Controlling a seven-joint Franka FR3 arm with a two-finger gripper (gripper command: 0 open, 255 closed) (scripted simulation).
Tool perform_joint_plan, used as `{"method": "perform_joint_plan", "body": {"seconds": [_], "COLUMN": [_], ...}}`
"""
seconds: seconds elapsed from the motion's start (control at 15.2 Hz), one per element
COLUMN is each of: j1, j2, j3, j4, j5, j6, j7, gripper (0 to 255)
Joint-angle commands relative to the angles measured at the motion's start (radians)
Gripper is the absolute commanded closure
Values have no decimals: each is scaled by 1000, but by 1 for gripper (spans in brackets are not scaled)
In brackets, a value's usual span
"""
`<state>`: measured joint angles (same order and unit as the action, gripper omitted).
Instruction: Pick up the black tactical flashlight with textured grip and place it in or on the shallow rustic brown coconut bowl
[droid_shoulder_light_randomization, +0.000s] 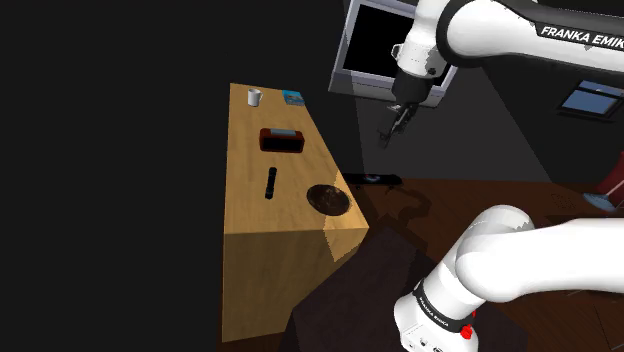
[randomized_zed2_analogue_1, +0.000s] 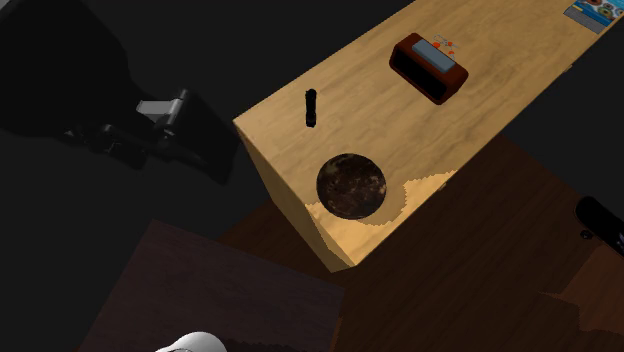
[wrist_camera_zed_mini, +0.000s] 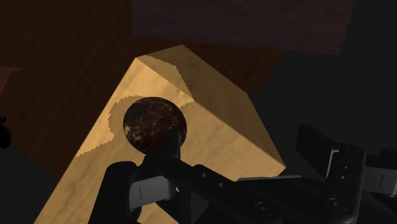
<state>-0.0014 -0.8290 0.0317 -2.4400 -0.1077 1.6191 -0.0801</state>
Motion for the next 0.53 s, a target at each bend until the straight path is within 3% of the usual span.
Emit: {"method": "perform_joint_plan", "body": {"seconds": [0.0,0.46], "j1": [0,-7], "j2": [0,223], "j3": [0,-15], "j4": [0,-14], "j5": [0,5], "j6": [0,235], "j7": [0,19], "gripper": [0,0]}}
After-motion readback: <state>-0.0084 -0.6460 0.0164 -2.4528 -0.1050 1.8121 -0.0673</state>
